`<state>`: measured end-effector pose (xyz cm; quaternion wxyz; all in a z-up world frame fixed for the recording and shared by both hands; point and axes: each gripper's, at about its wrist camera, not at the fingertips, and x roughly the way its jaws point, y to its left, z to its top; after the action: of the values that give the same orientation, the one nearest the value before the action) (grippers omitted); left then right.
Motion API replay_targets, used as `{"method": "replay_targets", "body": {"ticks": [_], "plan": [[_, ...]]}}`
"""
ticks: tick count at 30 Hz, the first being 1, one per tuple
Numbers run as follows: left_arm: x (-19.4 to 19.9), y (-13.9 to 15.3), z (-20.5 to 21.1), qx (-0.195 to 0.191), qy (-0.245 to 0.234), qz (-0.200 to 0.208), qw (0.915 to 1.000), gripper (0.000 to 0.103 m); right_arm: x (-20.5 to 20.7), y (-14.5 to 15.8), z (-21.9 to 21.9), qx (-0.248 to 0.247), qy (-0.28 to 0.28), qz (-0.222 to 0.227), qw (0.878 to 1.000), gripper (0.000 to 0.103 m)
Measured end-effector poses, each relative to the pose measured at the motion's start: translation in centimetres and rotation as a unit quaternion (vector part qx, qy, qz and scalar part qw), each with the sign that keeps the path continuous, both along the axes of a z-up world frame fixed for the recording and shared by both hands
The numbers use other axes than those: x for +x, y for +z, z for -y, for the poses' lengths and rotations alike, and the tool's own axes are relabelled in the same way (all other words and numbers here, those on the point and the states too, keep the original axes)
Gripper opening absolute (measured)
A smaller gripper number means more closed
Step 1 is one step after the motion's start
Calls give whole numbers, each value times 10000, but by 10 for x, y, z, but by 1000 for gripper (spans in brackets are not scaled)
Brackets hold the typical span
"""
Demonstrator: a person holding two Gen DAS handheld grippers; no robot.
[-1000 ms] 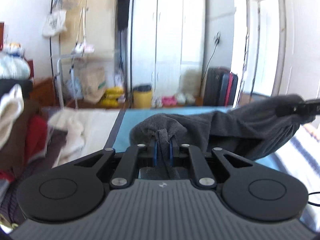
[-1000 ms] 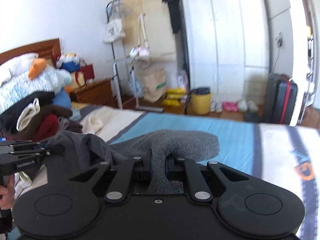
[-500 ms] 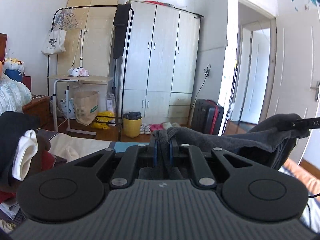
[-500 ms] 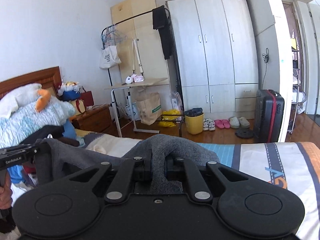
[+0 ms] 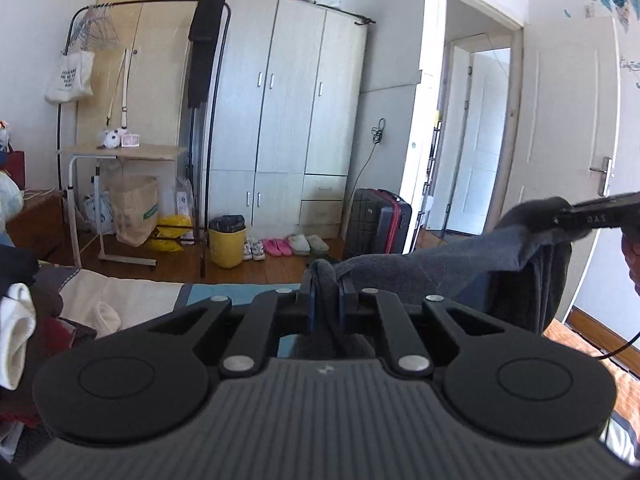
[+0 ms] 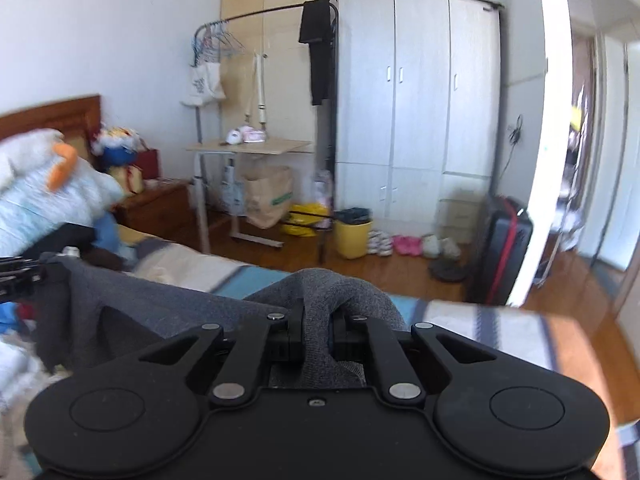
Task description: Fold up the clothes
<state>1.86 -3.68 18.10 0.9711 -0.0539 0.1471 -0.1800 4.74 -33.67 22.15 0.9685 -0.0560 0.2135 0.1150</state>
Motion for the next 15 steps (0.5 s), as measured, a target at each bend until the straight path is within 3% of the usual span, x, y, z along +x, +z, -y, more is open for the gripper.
{"method": "replay_targets", "body": {"ticks": [2,3,4,5,6,9,11,13,15], "plan": [[31,-11,7,-178,-21,-300,9994,9,38,1,-4,-159,-47,110,9998,11],[53,-24,10,-338,21,-603,9976,9,61,-1,-5,-178,-75,190,9996,18],[74,-39,12,-466,89,-925,9946,9,83,-2,-6,-196,-102,271,9994,30],[97,-63,13,-481,240,-1220,9911,9,104,-9,-6,-233,-334,351,9986,54],[119,-88,15,-488,397,-1511,9865,9,124,-19,-6,-278,-653,430,9966,70],[176,-172,12,-415,870,-2452,9647,9,161,-67,-2,-245,-1339,110,9906,71],[191,-221,2,-605,986,-2913,9496,9,162,-105,5,175,-1260,-362,9912,70],[190,-249,-3,-688,1069,-2988,9458,10,154,-142,9,434,-1063,-827,9899,70],[184,-259,-2,-555,1114,-2840,9507,11,138,-176,10,399,-899,-1252,9872,70]]}}
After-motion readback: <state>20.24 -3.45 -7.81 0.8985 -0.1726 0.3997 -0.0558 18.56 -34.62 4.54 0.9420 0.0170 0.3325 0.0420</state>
